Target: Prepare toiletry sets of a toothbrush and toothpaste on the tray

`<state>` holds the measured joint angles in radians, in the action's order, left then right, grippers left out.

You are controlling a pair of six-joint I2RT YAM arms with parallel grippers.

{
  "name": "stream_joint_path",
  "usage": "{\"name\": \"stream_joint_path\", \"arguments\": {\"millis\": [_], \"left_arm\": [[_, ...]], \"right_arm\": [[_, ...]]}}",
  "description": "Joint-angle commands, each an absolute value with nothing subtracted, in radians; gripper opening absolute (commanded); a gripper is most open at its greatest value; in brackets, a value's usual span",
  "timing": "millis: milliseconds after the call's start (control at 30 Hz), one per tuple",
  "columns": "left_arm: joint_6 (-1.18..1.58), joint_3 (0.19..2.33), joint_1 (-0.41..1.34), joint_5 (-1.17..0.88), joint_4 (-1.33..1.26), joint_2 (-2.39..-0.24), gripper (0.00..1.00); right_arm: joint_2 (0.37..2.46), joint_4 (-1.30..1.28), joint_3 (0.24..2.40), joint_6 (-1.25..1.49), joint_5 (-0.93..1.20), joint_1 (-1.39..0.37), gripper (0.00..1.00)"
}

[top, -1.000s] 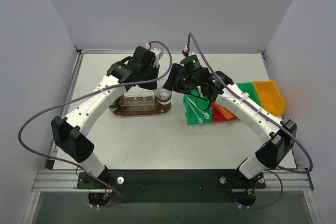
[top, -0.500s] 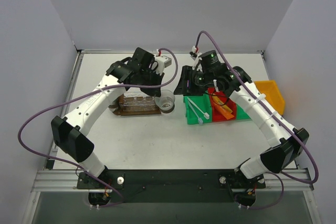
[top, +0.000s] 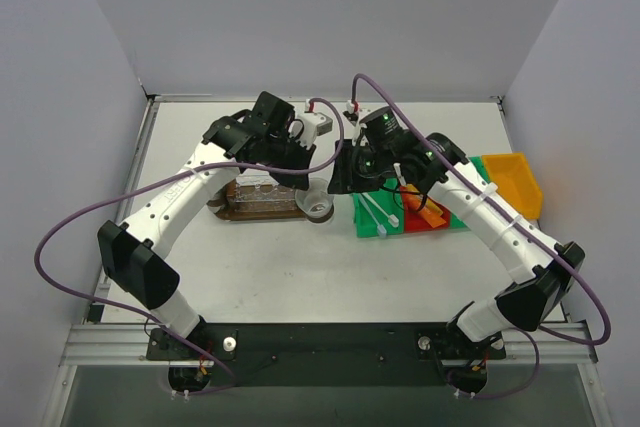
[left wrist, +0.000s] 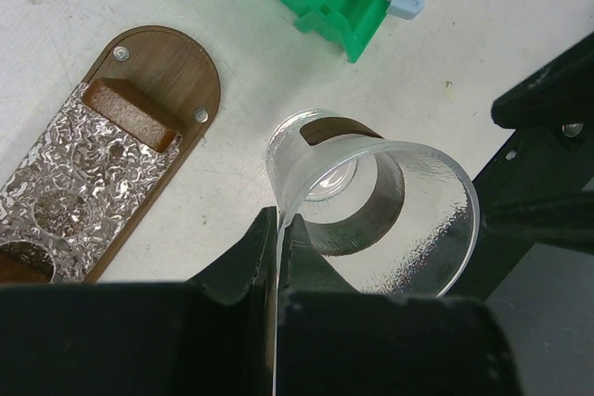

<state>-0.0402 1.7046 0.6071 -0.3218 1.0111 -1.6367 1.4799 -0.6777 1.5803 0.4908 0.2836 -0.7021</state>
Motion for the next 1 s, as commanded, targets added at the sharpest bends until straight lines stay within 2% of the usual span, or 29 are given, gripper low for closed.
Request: {"name": "stream_joint_path", "arguments": {"millis": [0,567,667,767,800,867,967], "left_arm": [[-0.066,1.773,0.607,-0.423,0.968,-1.621,0.0],[-0.06,1.827,0.618,-0.44,0.957,-1.652,0.0],[-0.045,1.835,0.618,-0.44,0.946,-1.654,0.0],[-0.02,1.835,0.618,-0.426,0.931,-1.654,0.0],[-0.011,1.83,0.618,-0.42,0.919,-1.652,0.0],[-0.006,1.825,0.618,-0.41,0.905,-1.649,0.0],[0.044,1.812,0.618,-0.384,0.879,-1.638,0.0]], "right_arm": [[1.485,-0.654,1.568,0.472,0.161,-0.722,0.34],[1.522,-0.612,1.506,0.472,0.141,-0.753,0.3],[1.532,-0.609,1.506,0.483,0.14,-0.756,0.23],[1.536,-0.609,1.508,0.498,0.137,-0.758,0.11],[1.536,-0.607,1.508,0.503,0.133,-0.758,0.03],[1.536,-0.609,1.508,0.517,0.118,-0.758,0.0],[1.525,-0.609,1.502,0.532,0.088,-0.758,0.0]]}}
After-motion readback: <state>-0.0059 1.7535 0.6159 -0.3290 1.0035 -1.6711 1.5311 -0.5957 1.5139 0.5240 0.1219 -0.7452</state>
